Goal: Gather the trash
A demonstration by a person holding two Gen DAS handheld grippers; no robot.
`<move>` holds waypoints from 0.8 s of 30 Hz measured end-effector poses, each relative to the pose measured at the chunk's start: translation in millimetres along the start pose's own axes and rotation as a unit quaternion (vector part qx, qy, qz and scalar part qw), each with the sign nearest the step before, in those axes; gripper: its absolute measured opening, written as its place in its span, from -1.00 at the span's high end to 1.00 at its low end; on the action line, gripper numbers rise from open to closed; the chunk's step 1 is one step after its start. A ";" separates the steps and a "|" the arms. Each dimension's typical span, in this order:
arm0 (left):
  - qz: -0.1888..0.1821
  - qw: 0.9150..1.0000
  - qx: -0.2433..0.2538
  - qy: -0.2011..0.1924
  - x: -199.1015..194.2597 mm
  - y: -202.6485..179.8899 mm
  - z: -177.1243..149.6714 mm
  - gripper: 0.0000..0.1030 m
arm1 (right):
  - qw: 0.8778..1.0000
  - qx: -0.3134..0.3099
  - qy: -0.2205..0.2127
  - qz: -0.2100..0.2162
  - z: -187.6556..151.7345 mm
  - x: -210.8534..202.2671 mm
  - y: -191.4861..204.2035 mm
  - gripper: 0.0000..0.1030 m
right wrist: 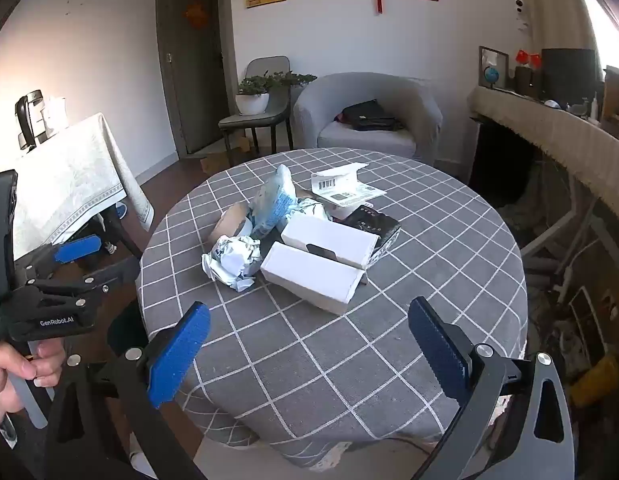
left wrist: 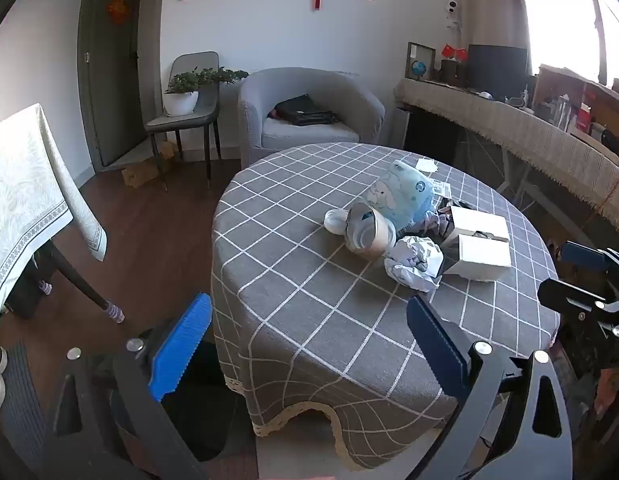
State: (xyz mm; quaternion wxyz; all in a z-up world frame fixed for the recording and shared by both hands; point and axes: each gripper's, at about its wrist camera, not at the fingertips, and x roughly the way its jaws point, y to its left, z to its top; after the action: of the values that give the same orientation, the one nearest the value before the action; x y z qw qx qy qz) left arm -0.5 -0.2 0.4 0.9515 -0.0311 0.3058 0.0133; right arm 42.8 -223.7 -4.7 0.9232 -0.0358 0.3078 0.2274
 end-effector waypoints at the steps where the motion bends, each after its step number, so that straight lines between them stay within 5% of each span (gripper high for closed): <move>1: 0.001 1.000 0.002 0.001 0.3 -0.3 0.0 -0.93 | 1.000 0.002 0.000 0.000 0.0 0.0 -0.3 -0.93; 24: -0.001 1.000 -0.003 0.003 3.2 -3.3 -0.5 -0.93 | 1.000 0.005 0.002 -0.002 1.9 2.9 -2.0 -0.93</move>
State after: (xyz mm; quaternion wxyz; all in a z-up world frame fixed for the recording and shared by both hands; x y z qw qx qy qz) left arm 1.9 -3.4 -1.7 0.9504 -0.0342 0.3089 0.0135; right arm 46.8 -223.9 -5.0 0.9231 -0.0321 0.3109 0.2240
